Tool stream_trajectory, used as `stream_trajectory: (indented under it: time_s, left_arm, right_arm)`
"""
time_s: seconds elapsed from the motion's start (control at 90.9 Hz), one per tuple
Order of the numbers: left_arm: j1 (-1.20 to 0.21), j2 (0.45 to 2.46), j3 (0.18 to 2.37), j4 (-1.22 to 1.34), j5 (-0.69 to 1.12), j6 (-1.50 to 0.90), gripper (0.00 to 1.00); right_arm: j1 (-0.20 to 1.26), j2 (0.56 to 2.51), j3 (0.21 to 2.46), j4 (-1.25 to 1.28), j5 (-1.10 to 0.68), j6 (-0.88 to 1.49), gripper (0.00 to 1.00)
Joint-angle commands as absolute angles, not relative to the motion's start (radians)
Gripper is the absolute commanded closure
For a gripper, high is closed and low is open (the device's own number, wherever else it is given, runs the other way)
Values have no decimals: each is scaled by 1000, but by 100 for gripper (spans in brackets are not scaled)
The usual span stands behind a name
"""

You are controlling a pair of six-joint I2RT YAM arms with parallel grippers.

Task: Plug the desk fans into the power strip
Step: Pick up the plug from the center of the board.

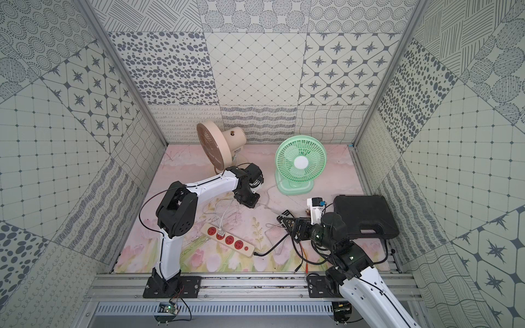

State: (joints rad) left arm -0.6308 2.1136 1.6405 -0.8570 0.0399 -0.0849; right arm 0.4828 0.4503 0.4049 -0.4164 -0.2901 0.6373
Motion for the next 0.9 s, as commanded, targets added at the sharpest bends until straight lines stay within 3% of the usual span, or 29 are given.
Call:
stream_trajectory:
  time_s: [0.0, 0.319, 0.594, 0.891]
  left_arm:
    - [-626, 2125, 1649, -914, 98, -36, 75]
    - [-627, 2119, 1632, -898, 127, -39, 84]
    - [-630, 2038, 1588, -896, 78, -65, 100]
    - [-638, 1846, 1552, -978, -92, -143, 100]
  right_arm:
    - [479, 440, 396, -388, -293, 629, 3]
    - [479, 440, 388, -388, -293, 626, 3]
    - [477, 441, 394, -388, -298, 635, 3]
    - [476, 443, 399, -388, -301, 647, 3]
